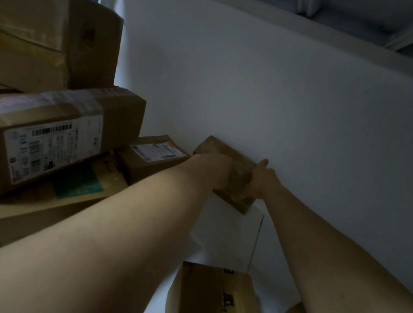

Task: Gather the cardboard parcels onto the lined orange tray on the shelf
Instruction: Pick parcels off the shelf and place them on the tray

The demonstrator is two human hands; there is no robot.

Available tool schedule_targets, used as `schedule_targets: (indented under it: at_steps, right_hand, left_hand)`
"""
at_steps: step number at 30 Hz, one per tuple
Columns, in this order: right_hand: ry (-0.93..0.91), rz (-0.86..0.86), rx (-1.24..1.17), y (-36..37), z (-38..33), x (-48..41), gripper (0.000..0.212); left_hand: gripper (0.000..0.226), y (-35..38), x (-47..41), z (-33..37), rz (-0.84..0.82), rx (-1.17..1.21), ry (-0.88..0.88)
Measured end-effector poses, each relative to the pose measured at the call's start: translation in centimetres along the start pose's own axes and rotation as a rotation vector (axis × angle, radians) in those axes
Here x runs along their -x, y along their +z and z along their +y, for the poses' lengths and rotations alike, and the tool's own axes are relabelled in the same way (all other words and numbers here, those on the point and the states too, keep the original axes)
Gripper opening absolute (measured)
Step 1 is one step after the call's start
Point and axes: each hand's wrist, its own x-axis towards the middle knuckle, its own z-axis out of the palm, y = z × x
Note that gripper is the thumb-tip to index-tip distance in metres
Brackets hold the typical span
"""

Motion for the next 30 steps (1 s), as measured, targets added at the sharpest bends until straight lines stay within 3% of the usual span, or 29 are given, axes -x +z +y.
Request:
schedule_targets:
  at_steps: [4, 7, 9, 14, 19, 22, 30]
  right_hand:
    - [-0.021, 0.052, 0.126, 0.1, 0.3, 0.1, 0.142]
    - [-0.090, 0.150, 0.331, 1.8, 0.7, 0.9, 0.111]
    - [-0.116, 0.175, 0.321, 2.3, 0.6, 1.4, 0.095]
    - [-0.044, 0.002, -0.141, 0.5, 0.1, 2.7, 0.111]
    - [0.028, -0.132, -0.746, -2.0, 1.4, 7.2, 0.056]
    - [0.101, -0.127, -0.965, -2.9, 2.1, 10.1, 0.047]
    - [0.236, -0.117, -1.332, -2.6, 3.4, 18.4, 0.039]
  left_hand:
    - [0.037, 0.3, -0.4, 0.0, 0.005, 0.085, -0.027]
    - [0.041, 0.2, -0.3, 0.4, 0.003, 0.135, -0.037]
    - [0.040, 0.1, 0.1, 0.5, 0.004, 0.168, -0.046]
    - [0.039, 0.2, 1.6, 0.2, 0.021, 0.226, -0.099]
    - [0.033, 0.1, 4.4, -0.4, 0.065, 0.211, -0.073]
    - [0.035, 0.0, 6.1, -0.6, 0.027, 0.213, -0.032]
    - [0.105, -0.9, 12.0, -1.0, 0.130, 0.391, 0.001]
